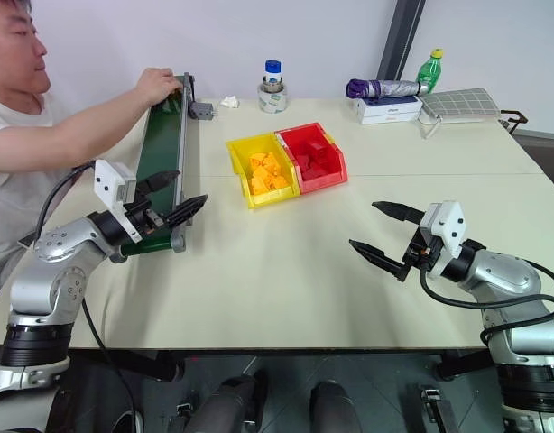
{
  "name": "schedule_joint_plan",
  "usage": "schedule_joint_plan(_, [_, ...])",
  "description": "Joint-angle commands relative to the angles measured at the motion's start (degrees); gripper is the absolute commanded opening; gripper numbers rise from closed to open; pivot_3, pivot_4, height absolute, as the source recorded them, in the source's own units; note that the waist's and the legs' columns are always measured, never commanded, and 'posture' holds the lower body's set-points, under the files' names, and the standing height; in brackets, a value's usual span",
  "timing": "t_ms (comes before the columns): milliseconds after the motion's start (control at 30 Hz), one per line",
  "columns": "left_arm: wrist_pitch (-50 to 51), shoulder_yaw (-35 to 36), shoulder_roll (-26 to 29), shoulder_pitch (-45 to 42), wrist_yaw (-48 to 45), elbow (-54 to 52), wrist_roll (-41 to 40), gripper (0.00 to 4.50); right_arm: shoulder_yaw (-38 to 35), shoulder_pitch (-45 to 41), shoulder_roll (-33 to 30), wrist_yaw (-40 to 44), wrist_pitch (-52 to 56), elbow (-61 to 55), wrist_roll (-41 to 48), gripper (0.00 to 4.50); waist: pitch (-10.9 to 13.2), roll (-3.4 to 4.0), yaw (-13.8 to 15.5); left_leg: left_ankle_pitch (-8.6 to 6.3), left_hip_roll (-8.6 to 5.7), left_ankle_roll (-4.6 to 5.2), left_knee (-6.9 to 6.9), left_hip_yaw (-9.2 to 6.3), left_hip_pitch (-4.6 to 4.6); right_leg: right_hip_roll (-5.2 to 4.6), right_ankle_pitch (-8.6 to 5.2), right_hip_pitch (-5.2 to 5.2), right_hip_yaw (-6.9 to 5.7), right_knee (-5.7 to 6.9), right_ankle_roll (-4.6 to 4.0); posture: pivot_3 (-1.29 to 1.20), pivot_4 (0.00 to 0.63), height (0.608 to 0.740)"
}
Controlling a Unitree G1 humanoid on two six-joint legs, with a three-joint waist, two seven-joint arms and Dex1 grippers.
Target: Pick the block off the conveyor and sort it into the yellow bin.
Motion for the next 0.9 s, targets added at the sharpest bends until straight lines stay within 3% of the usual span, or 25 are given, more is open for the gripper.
schedule_joint_plan(33, [-0.3, 0.9, 0.0, -0.7, -0.1, -1.4, -1.1, 4.45, -1.1, -1.1, -0.7, 0.4, -0.7, -0.7, 0.2, 4.50, 0.0, 0.00, 0.0, 0.00, 0.00, 0.00, 0.00, 0.00, 0.00, 0.00, 0.00, 0.00, 0.00, 0.00, 0.00, 0.00, 0.150, 0.740])
schedule_joint_plan(633, [0.0, 3.5, -1.2, 3.6, 3.5, -6.1, -2.5, 4.45, -0.5, -2.4, -0.4, 1.3, -0.7, 0.1, -0.2, 4.50, 0.0, 0.00, 0.0, 0.00, 0.00, 0.00, 0.00, 0.00, 0.01, 0.00, 0.00, 0.01, 0.00, 0.00, 0.00, 0.00, 0.150, 0.740])
schedule_joint_plan(900, [-3.8, 7.6, -7.9, 8.7, 19.5, -12.5, 3.6, 4.45, -0.1, -3.2, -0.3, 1.9, -1.1, 1.0, -0.2, 4.50, 0.0, 0.00, 0.0, 0.00, 0.00, 0.00, 0.01, 0.00, 0.01, -0.01, 0.00, 0.03, 0.00, -0.01, 0.00, 0.00, 0.150, 0.740])
